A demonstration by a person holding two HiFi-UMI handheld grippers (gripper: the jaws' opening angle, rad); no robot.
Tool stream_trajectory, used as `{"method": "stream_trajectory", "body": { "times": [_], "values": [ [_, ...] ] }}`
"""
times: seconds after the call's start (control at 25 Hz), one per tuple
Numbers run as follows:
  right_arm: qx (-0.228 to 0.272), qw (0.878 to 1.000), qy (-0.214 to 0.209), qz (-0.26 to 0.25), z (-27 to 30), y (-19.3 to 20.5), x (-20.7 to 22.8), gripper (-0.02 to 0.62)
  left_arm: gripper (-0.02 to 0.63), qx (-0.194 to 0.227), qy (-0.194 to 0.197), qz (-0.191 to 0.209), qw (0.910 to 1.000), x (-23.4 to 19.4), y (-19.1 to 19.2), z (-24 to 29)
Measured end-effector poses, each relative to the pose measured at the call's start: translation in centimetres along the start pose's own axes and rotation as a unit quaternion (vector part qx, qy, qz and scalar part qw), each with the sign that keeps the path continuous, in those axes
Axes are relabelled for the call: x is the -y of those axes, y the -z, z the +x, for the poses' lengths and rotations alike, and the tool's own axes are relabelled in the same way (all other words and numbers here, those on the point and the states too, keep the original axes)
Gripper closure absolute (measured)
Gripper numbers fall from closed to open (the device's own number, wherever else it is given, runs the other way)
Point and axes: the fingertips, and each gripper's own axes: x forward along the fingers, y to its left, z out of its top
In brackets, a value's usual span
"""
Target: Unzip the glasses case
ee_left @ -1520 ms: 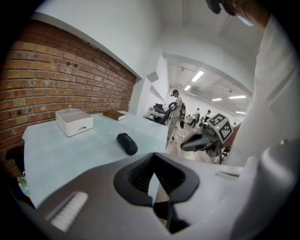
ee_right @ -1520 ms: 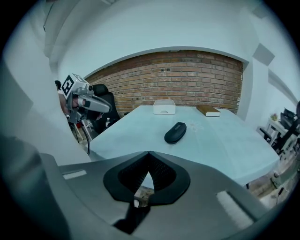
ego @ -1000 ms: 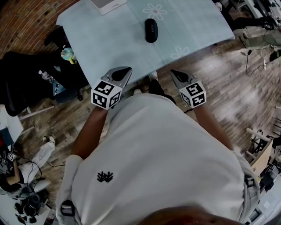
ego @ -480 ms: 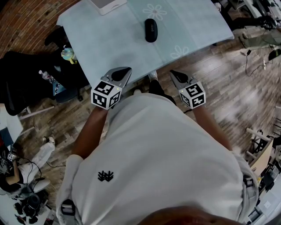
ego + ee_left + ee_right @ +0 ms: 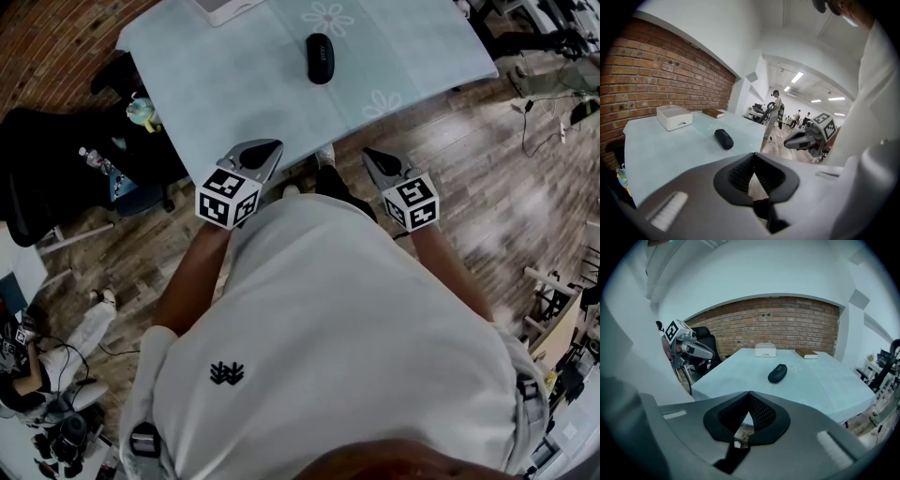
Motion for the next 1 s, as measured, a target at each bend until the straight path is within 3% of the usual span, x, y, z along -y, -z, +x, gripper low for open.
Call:
{"method": "stream_trajectory", "body": {
  "times": [0.48, 1.0],
  "values": [
    [-0.005, 1.000, -0.008, -0.007, 0.6, 0.3, -1.0, 0.595, 0.551, -0.011, -0.002, -0.015, 0.9998, -0.6, 1.7, -0.2],
    [-0.005, 1.000, -0.012, -0.012, 2.0, -0.9, 1.0, 0.595, 0.551, -0.011, -0.002, -0.025, 0.9996, -1.9, 1.1, 1.9]
  ]
}}
